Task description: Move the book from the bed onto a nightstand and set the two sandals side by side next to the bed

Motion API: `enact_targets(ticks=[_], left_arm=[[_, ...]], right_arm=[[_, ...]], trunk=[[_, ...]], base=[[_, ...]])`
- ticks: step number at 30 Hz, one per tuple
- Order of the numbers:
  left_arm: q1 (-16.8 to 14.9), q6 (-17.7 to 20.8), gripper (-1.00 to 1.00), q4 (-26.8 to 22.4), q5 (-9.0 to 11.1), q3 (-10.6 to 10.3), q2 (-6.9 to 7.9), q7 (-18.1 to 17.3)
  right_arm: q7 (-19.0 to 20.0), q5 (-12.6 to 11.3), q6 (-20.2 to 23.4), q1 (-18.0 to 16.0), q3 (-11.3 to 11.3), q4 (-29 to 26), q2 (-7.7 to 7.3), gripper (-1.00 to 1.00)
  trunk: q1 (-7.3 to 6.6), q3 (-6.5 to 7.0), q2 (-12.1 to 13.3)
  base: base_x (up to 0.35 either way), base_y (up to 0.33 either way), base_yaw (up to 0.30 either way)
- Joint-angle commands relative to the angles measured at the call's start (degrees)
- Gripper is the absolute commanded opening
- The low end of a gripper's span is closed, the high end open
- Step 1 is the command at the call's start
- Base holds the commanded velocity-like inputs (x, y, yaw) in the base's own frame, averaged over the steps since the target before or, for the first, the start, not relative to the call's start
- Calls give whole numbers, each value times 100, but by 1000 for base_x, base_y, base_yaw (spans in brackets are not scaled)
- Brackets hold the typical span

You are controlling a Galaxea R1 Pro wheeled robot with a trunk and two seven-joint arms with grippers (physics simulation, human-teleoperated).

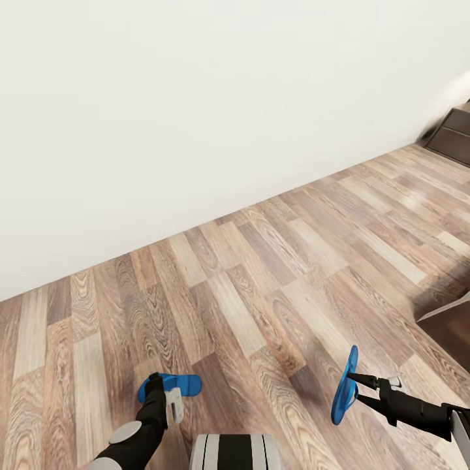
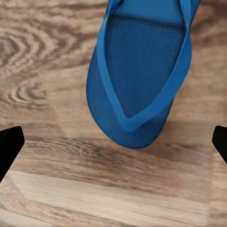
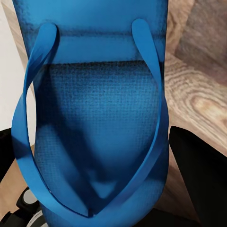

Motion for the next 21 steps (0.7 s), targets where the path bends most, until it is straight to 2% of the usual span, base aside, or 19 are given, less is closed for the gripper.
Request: enact_targets(ticks=[1,8,17,21], left_arm=[[0,27,100,-34,-60,-22,2,-53],[0,24,100,-81,-60,-22,-2,-53],[0,30,100,-88,-60,-20,-15,-53],[-2,31,100,-141,-60,-20,-19,-53]], right_arm=[[-11,-22,43,-2,-6,0,0,-100],[-5,-26,43,-2,-6,0,0,-100],[-5,-27,43,-2,-6,0,0,-100],[-5,-27,43,-2,-6,0,0,-100]], trunk=[[-1,-4,-1],[-1,-4,-1],[-1,-4,-1],[9,-92,-7]], base=[[2,1,0],[128,0,0],[15,0,0],[0,0,0]])
